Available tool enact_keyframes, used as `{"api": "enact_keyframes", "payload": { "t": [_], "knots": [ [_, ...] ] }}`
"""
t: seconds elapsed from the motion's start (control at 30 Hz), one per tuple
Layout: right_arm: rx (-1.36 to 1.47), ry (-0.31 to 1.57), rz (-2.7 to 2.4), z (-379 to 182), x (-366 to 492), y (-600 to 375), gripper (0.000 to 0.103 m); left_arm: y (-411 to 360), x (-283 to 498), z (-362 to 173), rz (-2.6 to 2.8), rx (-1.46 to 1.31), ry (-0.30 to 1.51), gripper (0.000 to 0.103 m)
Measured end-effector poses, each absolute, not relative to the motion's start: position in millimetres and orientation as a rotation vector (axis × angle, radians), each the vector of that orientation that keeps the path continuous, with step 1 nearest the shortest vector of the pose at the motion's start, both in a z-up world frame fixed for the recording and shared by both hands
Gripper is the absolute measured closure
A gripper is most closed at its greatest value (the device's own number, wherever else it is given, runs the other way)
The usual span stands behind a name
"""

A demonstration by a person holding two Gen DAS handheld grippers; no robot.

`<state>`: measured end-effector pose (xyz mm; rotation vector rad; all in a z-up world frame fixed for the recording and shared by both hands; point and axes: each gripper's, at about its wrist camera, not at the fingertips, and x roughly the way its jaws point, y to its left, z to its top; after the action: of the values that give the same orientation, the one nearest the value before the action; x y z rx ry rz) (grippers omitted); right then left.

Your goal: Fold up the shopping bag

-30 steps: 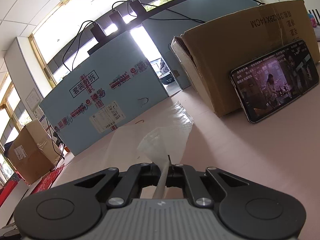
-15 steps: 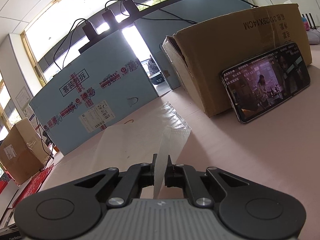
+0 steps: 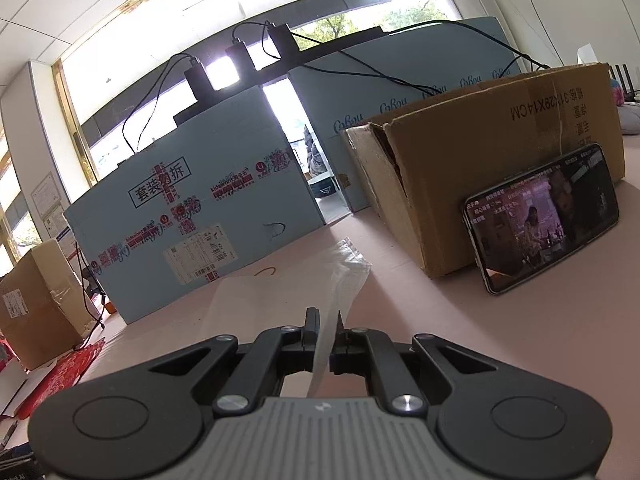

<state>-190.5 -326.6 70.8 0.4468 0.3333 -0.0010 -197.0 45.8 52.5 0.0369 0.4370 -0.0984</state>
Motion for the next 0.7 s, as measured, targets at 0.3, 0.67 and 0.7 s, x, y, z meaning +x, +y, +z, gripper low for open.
{"api": "enact_keyframes", "payload": {
  "t": [0.3, 0.67, 0.7],
  "knots": [
    [0.435, 0.274, 0.158, 97.7, -178.1, -295.8, 0.097, 66.4, -176.5, 43.0, -0.035, 0.088, 0.553, 0.005],
    [0.401, 0.228, 0.434, 128.0, -164.9, -225.9, 0.097, 100.1, -179.4, 37.2, -0.063, -0.155, 0.527, 0.004],
    [0.397, 0.229, 0.462, 130.1, -163.0, -218.2, 0.097, 102.1, -179.7, 37.3, -0.066, -0.168, 0.524, 0.004]
  ]
}}
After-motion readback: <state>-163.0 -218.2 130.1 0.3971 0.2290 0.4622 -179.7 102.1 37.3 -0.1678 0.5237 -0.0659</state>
